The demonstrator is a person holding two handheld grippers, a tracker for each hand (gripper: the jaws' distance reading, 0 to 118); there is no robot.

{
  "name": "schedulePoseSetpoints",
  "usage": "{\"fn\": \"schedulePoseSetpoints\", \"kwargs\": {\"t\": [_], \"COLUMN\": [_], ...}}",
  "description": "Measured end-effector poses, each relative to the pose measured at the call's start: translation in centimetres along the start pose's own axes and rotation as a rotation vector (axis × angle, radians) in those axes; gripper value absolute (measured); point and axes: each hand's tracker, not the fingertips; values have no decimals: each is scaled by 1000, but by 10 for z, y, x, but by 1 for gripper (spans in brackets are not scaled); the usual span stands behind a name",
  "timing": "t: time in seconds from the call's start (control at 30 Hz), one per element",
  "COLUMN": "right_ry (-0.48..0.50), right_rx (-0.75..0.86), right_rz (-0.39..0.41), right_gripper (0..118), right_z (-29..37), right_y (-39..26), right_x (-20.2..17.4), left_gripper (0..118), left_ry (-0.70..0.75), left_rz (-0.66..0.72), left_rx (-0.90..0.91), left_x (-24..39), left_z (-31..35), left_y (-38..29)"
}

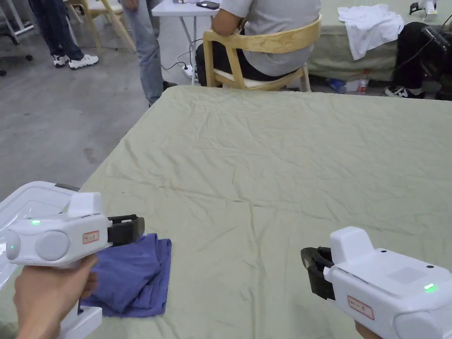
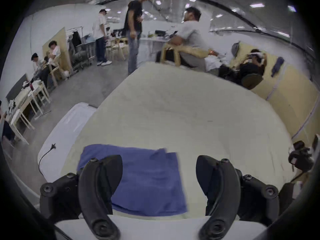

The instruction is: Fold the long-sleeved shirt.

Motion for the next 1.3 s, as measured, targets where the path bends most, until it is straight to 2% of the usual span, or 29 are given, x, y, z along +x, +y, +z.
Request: {"fn": "schedulePoseSetpoints", "kwargs": {"t": [0.07,0.17,0.27,0.37,0.43,0.47,0.6,0.8,0.97,1.23,1.27,1.3], "right_ry": [-44,-148,-241,-329,-373,-394,-469,-538,-566,-536,-524,-528], "right_rx": [47,122,178,234,261,272,317,376,366,375,364,353], "right_rz": [-13,-42,-62,-79,-96,-98,-112,-135,-130,-160,-156,-152], "right_gripper": [1,1,1,1,1,1,1,1,1,3,9,28], "right_z": [23,62,95,129,146,153,177,196,195,197,195,194], "right_y": [-2,-6,-10,-13,-12,-11,4,44,75,99,102,104], "right_x": [13,34,52,72,87,94,123,165,195,214,214,214], "left_gripper": [89,84,61,24,17,17,1,0,0,2,11,43], "left_ry": [-19,-47,-120,-116,-126,-120,-164,-178,-149,-133,-139,-143], "left_rz": [-76,-66,-79,-105,-156,-155,-171,-191,-207,-208,-199,-187], "left_rx": [48,156,202,241,296,309,351,414,429,425,436,443], "left_x": [40,93,144,191,219,229,266,297,305,311,311,311], "left_z": [18,36,54,70,78,80,89,90,84,81,81,82], "left_y": [-4,-13,-18,-20,-17,-15,10,69,111,136,136,136]}}
